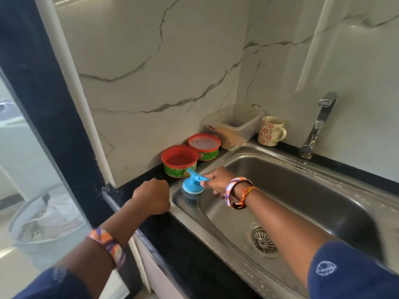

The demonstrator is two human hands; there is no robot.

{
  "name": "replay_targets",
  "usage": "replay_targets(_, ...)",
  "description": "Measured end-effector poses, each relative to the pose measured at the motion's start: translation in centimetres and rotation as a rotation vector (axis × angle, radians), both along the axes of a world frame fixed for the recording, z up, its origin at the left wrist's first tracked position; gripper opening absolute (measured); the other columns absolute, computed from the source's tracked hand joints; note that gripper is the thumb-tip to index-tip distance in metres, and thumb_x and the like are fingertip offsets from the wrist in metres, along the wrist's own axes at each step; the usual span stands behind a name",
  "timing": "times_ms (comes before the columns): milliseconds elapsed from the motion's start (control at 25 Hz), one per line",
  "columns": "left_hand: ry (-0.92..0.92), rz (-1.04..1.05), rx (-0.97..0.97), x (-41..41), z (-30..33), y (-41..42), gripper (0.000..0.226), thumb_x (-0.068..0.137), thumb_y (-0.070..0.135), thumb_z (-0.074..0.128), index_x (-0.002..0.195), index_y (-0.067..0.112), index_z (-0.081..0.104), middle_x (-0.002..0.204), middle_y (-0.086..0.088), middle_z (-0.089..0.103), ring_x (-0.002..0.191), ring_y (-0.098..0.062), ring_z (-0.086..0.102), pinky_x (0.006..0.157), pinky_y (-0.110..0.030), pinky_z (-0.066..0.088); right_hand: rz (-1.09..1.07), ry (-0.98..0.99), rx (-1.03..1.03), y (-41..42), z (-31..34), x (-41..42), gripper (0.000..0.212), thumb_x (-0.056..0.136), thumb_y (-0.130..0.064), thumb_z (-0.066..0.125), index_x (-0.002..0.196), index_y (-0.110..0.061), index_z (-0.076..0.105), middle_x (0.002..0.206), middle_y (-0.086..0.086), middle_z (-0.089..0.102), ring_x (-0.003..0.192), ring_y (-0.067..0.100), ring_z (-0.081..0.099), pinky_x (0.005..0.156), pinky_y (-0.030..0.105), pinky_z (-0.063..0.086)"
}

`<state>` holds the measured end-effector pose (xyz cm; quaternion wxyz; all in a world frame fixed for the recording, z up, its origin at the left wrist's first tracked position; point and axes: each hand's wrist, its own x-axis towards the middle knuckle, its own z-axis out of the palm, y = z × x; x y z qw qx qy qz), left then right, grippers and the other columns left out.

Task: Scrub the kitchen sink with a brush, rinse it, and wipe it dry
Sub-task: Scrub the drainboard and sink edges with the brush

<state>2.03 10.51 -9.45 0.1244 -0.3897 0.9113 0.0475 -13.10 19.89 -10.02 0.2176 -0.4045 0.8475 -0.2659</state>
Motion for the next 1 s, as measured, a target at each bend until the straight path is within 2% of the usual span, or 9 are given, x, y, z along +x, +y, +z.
replay_targets(120,-0.089,-0.036,0.266,-2.2,1.2,-3.1,0.021,0.087,0.014,0.053,0.071,0.006,0.065,0.069,-0.005,0.068,0.057,-0.018,0.061,0.052,-0.024,0.05,-0.017,0.127,0.013,0.4,0.2,-1.2,0.029,0.09,-0.026,0.055,0.116,-0.022,0.067,0.09,0.004,0.07,0.084,0.022,0.063,0.062,0.021,0.039)
replay_targets(200,0.046,-0.111,0.202,-4.2,2.3,-5.4,0.023,0.088,0.017,0.053,0.091,0.002,0.07,0.086,-0.01,0.07,0.069,-0.021,0.065,0.055,-0.022,0.048,-0.087,0.058,-0.071,0.0,1.4,-2.8,0.028,0.091,-0.026,0.055,0.117,-0.024,0.067,0.056,-0.012,0.058,0.057,0.011,0.05,0.05,0.02,0.032)
replay_targets(320,0.339,-0.21,-0.039,-8.0,3.2,-7.9,0.03,0.093,0.026,0.05,0.115,0.013,0.065,0.116,-0.01,0.063,0.105,-0.026,0.06,0.081,-0.029,0.047,-0.265,0.047,-0.235,-1.3,3.9,-6.5,0.028,0.093,-0.025,0.054,0.118,-0.018,0.066,0.036,-0.018,0.045,0.051,0.0,0.037,0.049,0.014,0.028)
replay_targets(480,0.313,-0.373,-0.031,-12.1,0.8,-10.3,0.046,0.095,0.037,0.045,0.132,0.011,0.048,0.136,-0.012,0.048,0.122,-0.029,0.048,0.099,-0.035,0.042,-0.248,0.105,-0.191,-6.8,4.4,-9.8,0.035,0.094,-0.019,0.049,0.127,-0.017,0.06,0.059,-0.016,0.037,0.055,0.001,0.032,0.051,0.015,0.025)
replay_targets(560,0.299,-0.438,-0.072,-12.8,-0.4,-10.6,0.045,0.095,0.041,0.041,0.125,0.01,0.054,0.133,-0.013,0.052,0.12,-0.03,0.05,0.097,-0.035,0.043,-0.22,0.134,-0.089,-9.1,3.2,-10.3,0.037,0.093,-0.018,0.048,0.129,-0.014,0.058,0.069,-0.004,0.049,0.061,0.012,0.044,0.053,0.019,0.03)
replay_targets(640,0.312,-0.46,-0.132,-13.2,-1.0,-10.8,0.043,0.096,0.041,0.038,0.116,0.01,0.06,0.124,-0.012,0.059,0.114,-0.029,0.055,0.092,-0.035,0.045,-0.243,0.178,-0.023,-10.2,2.1,-10.2,0.041,0.092,-0.017,0.05,0.133,-0.016,0.054,0.101,0.01,0.063,0.09,0.026,0.06,0.064,0.025,0.043)
replay_targets(720,0.305,-0.471,-0.198,-13.3,-1.0,-10.7,0.043,0.098,0.04,0.034,0.113,0.01,0.061,0.119,-0.012,0.062,0.111,-0.029,0.057,0.09,-0.035,0.044,-0.271,0.163,-0.042,-10.5,1.4,-10.0,0.041,0.091,-0.014,0.052,0.131,-0.019,0.055,0.111,0.011,0.062,0.093,0.024,0.06,0.053,0.015,0.04)
replay_targets(840,0.29,-0.487,-0.203,-13.5,-0.6,-10.6,0.044,0.099,0.039,0.033,0.113,0.009,0.062,0.119,-0.013,0.062,0.111,-0.03,0.057,0.091,-0.036,0.044,-0.255,0.158,-0.035,-10.7,1.6,-10.0,0.04,0.091,-0.015,0.052,0.131,-0.019,0.055,0.099,0.009,0.061,0.059,0.01,0.041,0.043,0.009,0.027)
replay_targets(1000,0.293,-0.496,-0.187,-13.5,-0.3,-10.4,0.042,0.1,0.035,0.031,0.112,0.008,0.061,0.121,-0.014,0.062,0.112,-0.03,0.056,0.095,-0.037,0.041,-0.351,0.063,-0.263,-10.9,4.5,-10.9,0.033,0.092,-0.013,0.05,0.121,-0.012,0.064,0.052,-0.014,0.048,0.051,0.005,0.034,0.05,0.018,0.026)
